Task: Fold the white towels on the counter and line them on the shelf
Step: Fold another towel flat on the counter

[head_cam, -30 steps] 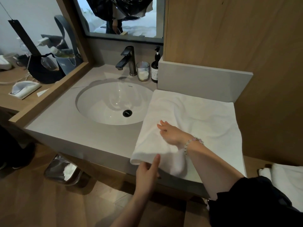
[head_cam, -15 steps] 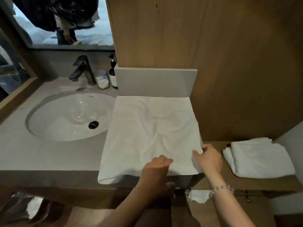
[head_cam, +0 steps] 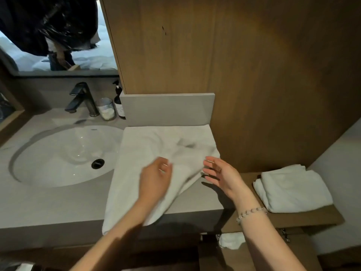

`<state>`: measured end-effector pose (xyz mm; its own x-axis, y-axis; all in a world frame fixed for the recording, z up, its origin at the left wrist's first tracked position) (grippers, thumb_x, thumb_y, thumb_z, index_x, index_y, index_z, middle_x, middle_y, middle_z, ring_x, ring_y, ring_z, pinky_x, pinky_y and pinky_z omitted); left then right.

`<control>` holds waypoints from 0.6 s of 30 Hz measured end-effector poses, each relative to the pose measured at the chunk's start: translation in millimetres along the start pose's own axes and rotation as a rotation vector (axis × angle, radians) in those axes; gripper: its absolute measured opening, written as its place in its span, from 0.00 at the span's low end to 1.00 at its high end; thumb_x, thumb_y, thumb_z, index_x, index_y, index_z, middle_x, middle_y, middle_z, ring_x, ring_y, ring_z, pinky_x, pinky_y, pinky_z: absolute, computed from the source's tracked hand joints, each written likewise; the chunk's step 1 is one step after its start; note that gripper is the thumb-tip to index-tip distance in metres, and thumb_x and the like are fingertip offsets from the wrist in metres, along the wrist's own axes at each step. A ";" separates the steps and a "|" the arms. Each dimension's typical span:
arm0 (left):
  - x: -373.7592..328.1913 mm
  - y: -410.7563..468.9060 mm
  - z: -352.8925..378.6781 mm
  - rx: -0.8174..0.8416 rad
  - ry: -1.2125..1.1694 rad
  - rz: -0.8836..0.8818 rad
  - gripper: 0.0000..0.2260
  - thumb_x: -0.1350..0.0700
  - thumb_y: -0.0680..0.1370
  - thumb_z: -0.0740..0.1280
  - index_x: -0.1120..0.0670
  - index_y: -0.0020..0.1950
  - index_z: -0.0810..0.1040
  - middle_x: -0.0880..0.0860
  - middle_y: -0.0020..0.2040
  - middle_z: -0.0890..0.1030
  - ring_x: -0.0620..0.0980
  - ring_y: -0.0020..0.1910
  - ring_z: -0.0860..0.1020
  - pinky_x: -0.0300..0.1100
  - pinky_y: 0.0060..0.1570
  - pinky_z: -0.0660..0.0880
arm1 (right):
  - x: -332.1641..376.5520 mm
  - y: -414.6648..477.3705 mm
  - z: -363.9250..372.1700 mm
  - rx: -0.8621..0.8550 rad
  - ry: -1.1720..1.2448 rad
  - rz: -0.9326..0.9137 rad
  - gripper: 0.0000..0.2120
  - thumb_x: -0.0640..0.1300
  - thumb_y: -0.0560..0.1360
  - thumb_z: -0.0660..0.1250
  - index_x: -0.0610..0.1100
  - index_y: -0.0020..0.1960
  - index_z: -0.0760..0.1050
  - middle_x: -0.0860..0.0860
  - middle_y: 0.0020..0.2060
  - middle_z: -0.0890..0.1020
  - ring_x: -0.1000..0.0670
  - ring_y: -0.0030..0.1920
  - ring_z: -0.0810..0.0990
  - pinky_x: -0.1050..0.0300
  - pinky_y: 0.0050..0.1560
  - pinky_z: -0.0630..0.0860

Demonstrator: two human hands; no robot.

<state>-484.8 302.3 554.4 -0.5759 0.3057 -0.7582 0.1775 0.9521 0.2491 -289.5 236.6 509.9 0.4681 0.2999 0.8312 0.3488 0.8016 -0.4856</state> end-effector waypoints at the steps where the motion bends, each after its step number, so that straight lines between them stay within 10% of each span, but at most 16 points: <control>1: 21.8 17.3 -10.9 -0.038 -0.094 -0.144 0.06 0.55 0.77 0.66 0.57 0.47 0.79 0.53 0.37 0.79 0.53 0.41 0.77 0.39 0.42 0.67 | -4.5 3.0 -1.9 -0.036 -0.013 0.010 0.12 0.43 0.82 0.55 0.42 0.58 0.75 0.41 0.60 0.77 0.44 0.57 0.78 0.54 0.52 0.77; 5: 100.7 64.5 -40.8 -0.063 -0.233 -0.492 0.10 0.55 0.76 0.64 0.59 0.37 0.77 0.60 0.36 0.79 0.63 0.46 0.79 0.50 0.53 0.75 | -33.4 9.0 -4.2 -0.128 -0.044 0.128 0.18 0.39 0.81 0.57 0.39 0.70 0.67 0.42 0.66 0.72 0.44 0.67 0.70 0.49 0.66 0.69; 13: 153.4 63.1 -46.5 0.003 0.121 -0.596 0.07 0.56 0.77 0.65 0.59 0.45 0.79 0.61 0.52 0.81 0.61 0.56 0.75 0.47 0.58 0.69 | -42.0 27.7 -3.0 -0.211 -0.044 0.022 0.28 0.36 0.79 0.61 0.46 0.75 0.56 0.49 0.71 0.66 0.46 0.62 0.74 0.52 0.57 0.74; 18: 65.5 32.5 -47.7 -0.184 0.110 -0.087 0.11 0.59 0.76 0.67 0.60 0.56 0.75 0.57 0.53 0.77 0.58 0.49 0.76 0.47 0.48 0.70 | -29.0 39.1 -2.6 -0.162 -0.122 -0.086 0.33 0.35 0.78 0.61 0.51 0.76 0.51 0.53 0.71 0.67 0.49 0.47 0.78 0.58 0.39 0.74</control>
<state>-554.8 352.8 541.6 -0.6678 0.2103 -0.7140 -0.0191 0.9541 0.2989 -287.3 257.9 466.1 0.3324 0.3021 0.8935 0.5142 0.7361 -0.4402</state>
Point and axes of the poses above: each hand's wrist, its own y-axis towards the middle knuckle, its own z-axis out of the palm, x = y × z, the point moved 6 cm from there along y, towards the middle knuckle
